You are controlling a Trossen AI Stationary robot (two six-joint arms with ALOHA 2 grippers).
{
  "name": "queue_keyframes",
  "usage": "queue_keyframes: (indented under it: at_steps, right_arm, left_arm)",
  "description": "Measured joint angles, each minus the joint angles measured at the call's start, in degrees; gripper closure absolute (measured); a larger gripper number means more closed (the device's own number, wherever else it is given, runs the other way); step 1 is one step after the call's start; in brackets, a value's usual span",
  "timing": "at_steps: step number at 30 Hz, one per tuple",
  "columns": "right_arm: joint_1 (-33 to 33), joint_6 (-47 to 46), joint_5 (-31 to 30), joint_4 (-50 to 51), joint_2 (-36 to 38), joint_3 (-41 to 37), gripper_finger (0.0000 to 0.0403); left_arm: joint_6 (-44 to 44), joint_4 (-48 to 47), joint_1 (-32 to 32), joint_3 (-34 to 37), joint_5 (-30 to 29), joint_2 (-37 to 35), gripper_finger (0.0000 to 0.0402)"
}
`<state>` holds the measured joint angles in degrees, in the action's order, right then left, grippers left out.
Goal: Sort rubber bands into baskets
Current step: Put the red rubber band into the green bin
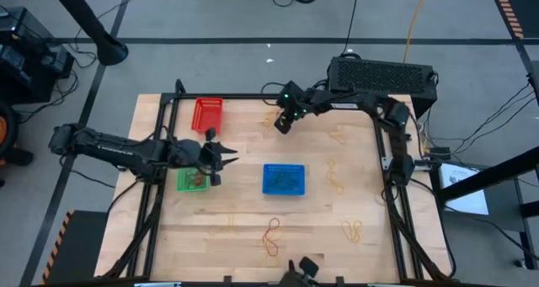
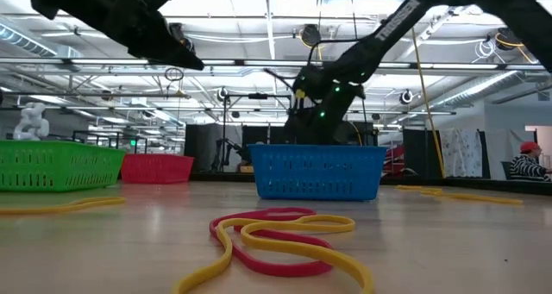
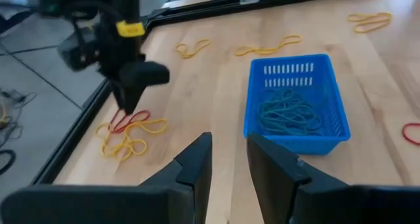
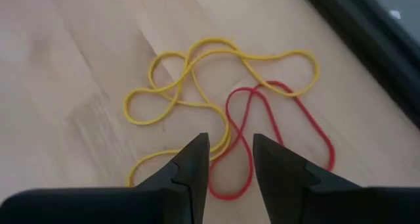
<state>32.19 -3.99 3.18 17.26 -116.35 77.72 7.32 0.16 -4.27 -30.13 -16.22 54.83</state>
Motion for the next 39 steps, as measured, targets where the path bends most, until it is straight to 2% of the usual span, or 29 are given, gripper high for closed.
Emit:
queue_keyframes:
  at_steps: [6, 14, 16, 20, 22, 30, 36, 39]
  right_arm:
    - [0.5, 2.7, 0.2, 7.1, -5.0, 5.3, 0.0291]
    - [1.8, 3.7, 0.4, 12.2, -6.0, 5.7, 0.0297]
    - [1.8, 3.7, 0.4, 13.2, -6.0, 5.7, 0.0315]
    - [1.5, 3.9, 0.3, 14.5, -6.0, 5.7, 0.0384]
    - [1.0, 4.2, 0.0, 14.6, -6.0, 5.7, 0.0394]
    - [-1.2, 3.4, 0.1, 16.3, -0.8, 5.1, 0.0402]
    - [-5.1, 1.8, 0.0, 16.6, 5.6, 5.3, 0.0402]
    - [-8.3, 1.0, 0.2, 15.2, 9.0, 5.3, 0.0403]
  left_arm:
    - [0.6, -0.2, 4.8, 0.0, 4.3, 0.0, 0.0297]
    - [0.5, -0.2, 7.8, 0.0, 8.2, 0.0, 0.0297]
    - [0.2, -0.2, 8.1, 0.0, 8.7, 0.0, 0.0297]
    - [-0.8, -0.2, 8.0, 0.0, 8.8, 0.0, 0.0297]
    - [-0.9, -0.2, 8.0, 0.0, 8.8, 0.0, 0.0297]
    - [-0.9, 1.0, 8.0, 0.1, 9.2, 0.0, 0.0297]
    - [0.7, 9.1, 7.9, 3.1, 14.6, 0.3, 0.0297]
    - [2.3, 12.6, 7.8, 4.6, 15.1, 0.4, 0.0297]
